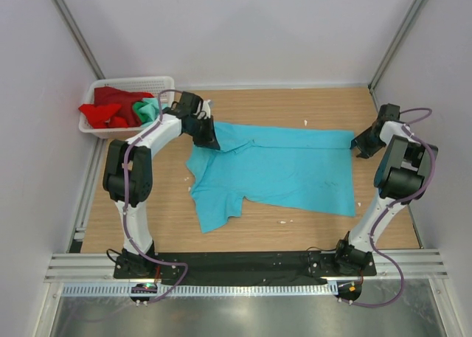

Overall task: Fold and stack the t-shirts
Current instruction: Flatten the tshirt out

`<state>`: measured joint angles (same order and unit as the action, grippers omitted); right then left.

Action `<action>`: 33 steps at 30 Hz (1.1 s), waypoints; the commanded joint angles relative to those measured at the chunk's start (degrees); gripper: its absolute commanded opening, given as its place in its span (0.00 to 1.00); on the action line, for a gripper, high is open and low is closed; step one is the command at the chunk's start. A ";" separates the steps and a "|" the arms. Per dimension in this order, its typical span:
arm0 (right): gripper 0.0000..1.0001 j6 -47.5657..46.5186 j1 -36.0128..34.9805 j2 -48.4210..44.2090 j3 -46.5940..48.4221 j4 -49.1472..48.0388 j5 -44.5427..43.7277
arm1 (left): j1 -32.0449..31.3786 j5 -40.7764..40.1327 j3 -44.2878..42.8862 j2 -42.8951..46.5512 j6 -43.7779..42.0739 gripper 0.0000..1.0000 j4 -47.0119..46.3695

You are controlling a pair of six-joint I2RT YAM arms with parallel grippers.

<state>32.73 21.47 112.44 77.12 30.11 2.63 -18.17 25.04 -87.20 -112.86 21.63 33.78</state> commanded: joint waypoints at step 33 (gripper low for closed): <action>0.10 2.95 -0.03 8.23 4.53 -4.45 3.25 | 2.62 5.63 -5.96 3.96 3.68 0.00 0.58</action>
<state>35.94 21.52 117.54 81.47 24.91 5.56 -15.94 28.21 -90.61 -112.60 24.62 34.52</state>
